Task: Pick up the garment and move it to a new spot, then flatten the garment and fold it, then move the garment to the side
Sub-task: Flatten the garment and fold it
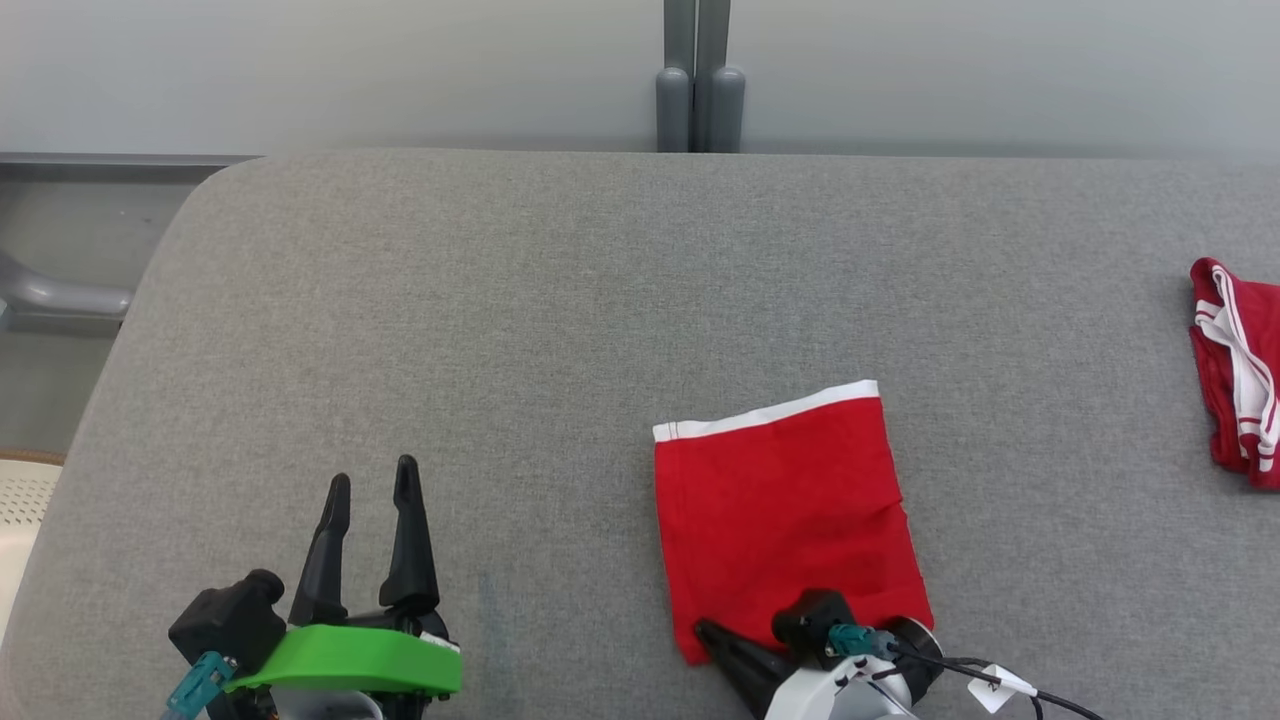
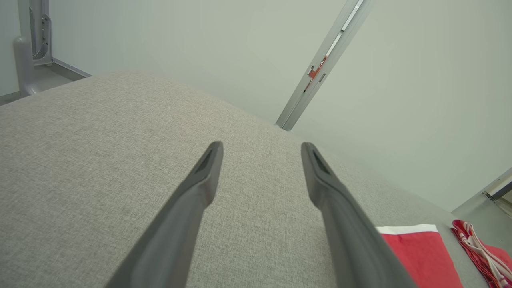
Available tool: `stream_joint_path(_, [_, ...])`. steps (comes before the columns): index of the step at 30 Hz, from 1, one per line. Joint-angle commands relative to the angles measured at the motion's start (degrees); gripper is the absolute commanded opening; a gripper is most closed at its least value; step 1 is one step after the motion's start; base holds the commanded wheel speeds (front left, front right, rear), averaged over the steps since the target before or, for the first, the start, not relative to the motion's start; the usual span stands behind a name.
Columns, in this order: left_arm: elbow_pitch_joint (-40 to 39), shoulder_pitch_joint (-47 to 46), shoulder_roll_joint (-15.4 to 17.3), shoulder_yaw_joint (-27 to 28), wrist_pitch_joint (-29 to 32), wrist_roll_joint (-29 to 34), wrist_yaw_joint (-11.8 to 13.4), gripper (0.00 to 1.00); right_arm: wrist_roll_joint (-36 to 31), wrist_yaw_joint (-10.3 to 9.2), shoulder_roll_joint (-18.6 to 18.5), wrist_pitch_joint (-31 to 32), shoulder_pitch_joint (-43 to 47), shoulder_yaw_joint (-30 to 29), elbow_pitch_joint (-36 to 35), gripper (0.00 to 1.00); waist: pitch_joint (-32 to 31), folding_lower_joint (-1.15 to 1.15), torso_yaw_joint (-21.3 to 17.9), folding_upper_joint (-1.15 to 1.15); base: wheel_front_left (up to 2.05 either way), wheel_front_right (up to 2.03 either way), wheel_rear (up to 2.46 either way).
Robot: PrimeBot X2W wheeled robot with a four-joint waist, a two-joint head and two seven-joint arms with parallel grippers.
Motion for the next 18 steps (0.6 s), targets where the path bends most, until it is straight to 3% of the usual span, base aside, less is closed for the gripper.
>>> stream_joint_path(1, [-0.12,-0.77,0.15,0.18,0.00,-0.49,0.13,1.00,0.64,-0.01,-0.35,-0.25,-0.54,1.44,0.35,0.00,0.00,0.00,-0.17,0.00,0.00,0.00,0.00])
stream_joint_path(8, [-0.22,-0.61,0.15,0.47,0.01,-0.46,0.23,1.00,2.46,-0.01,-1.30,-1.22,-2.36,4.85,0.08,0.00,-0.09,0.00,-1.42,0.00,0.00,0.00,0.00])
stream_joint_path(13, [-0.18,-0.40,0.15,0.80,0.00,0.01,0.20,1.00,0.84,-0.01,-1.80,-1.58,-3.55,0.53,-3.89,0.00,-0.45,0.00,-2.63,0.00,0.00,0.00,0.00])
stream_joint_path(15, [-0.01,-0.48,0.15,0.90,0.01,0.38,0.17,1.00,-0.68,-0.01,-2.21,-1.56,-2.67,-3.44,-6.83,0.20,-0.78,0.00,-3.14,0.00,0.00,0.00,0.00])
stream_joint_path(16, [0.14,-0.61,0.15,0.88,0.00,0.57,0.08,1.00,-1.82,-0.01,-2.49,-1.57,-1.69,-5.98,-8.55,0.42,-0.99,0.00,-3.39,0.00,0.00,0.00,0.00])
stream_joint_path(17, [0.21,-0.77,0.15,0.91,0.01,0.82,-0.07,1.00,-2.81,-0.01,-2.61,-1.57,-0.86,-8.14,-9.87,0.49,-1.24,0.00,-3.64,0.00,0.00,0.00,0.00])
stream_joint_path(18, [0.35,-0.95,0.15,0.84,0.00,1.18,-0.19,1.00,-3.94,-0.01,-2.60,-1.57,0.12,-10.72,-11.55,0.72,-1.50,0.00,-3.90,0.00,0.00,0.00,0.00])
